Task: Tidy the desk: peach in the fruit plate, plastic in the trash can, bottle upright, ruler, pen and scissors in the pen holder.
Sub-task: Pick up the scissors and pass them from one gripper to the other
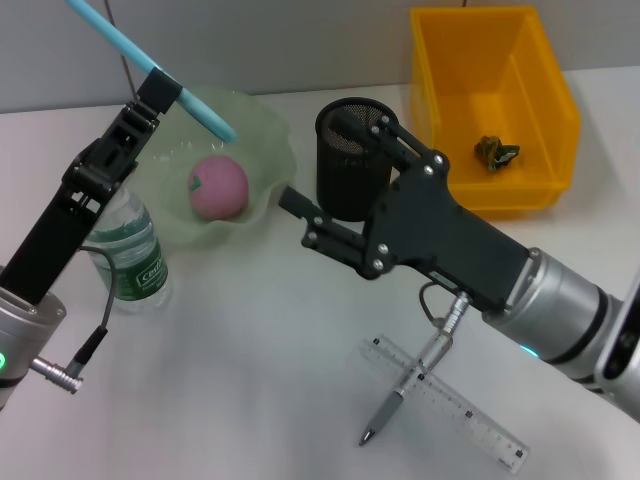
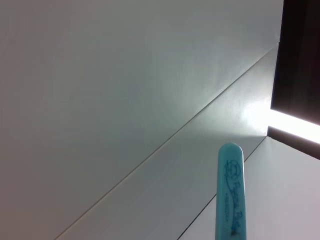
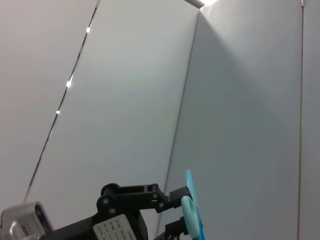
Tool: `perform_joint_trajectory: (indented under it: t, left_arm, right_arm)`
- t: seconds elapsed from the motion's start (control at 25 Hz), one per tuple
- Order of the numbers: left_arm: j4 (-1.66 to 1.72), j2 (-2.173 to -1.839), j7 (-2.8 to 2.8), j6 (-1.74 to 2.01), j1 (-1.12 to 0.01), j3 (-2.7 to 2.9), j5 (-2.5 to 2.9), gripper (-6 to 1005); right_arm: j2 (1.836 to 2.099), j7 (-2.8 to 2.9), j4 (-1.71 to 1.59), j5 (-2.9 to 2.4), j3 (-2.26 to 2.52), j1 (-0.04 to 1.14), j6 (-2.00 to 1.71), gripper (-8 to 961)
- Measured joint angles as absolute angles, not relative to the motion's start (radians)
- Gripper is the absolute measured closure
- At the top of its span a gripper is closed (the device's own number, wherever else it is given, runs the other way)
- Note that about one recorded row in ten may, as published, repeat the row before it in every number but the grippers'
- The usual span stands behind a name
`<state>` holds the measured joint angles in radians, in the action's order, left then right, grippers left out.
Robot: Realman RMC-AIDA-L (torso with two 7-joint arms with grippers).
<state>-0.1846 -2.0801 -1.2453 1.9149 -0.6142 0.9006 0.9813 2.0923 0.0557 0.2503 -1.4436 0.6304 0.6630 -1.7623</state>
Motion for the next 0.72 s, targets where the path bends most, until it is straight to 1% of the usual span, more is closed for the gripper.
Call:
perform_joint_trajectory:
  t: [0.2,0.32,0.72]
  left_arm:
    - [-0.201,-2.080,-1.234,1.910,-0.622,0.887,0.982,712]
    - [-0.210,-2.080,-1.233,1.903,-0.630,0.850,1.010,711]
    - [-0.228,-2.080,-1.232,1.880,-0.632,0.728,1.122,709]
  right_arm:
    - [2.092,0.031,0.287,-1.461,0.580,0.693,-1.736,187]
    - [2.092,0.022,0.289,-1.558,0.493,0.706,-1.708,187]
    - [2.092,-0.127,0.363,-1.802,0.221,0.702,-1.623,187]
